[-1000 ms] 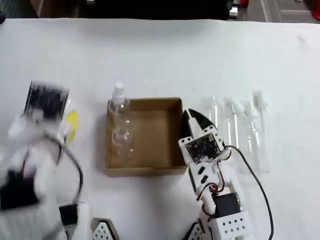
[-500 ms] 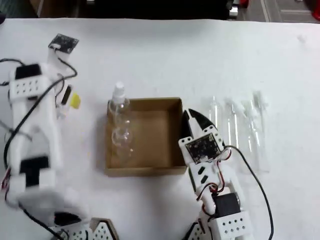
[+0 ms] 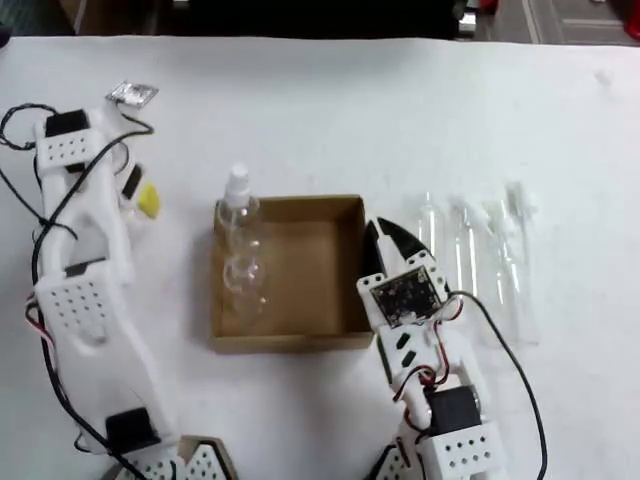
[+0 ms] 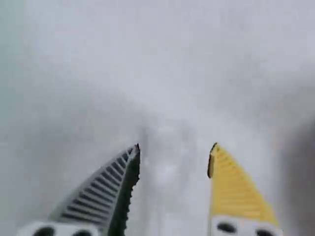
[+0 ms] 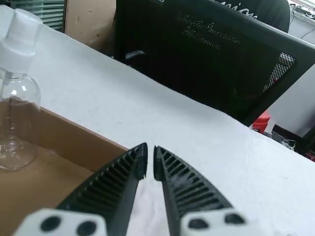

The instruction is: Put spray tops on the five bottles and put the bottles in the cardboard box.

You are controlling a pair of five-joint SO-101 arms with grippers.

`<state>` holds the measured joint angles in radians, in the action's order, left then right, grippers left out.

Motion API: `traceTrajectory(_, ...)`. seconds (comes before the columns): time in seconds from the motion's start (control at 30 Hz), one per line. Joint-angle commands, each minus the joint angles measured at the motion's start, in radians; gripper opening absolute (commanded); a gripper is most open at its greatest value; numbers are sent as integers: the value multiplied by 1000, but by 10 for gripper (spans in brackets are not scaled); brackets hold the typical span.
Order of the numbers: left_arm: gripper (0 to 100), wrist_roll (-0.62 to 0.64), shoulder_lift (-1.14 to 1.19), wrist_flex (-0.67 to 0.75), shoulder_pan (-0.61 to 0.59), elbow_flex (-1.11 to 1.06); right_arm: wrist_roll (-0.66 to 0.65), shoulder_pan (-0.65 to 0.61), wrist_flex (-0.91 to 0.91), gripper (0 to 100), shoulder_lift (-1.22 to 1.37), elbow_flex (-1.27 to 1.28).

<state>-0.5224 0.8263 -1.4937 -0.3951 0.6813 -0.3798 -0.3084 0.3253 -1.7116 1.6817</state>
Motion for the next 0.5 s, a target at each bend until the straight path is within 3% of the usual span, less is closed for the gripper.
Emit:
traceTrajectory(0.0,218,-11,59,-15,-8,123,-11,-4,-21,15,-1,14)
traceTrajectory(0.2,212,-12,119,-18,-8,164,-11,-4,-21,15,-1,14)
traceTrajectory(0.4,29,-12,117,-103,18,167,-11,-4,-21,15,-1,14)
traceTrajectory(0.47,27,-9,117,-173,42,215,-11,-4,-21,15,-1,14)
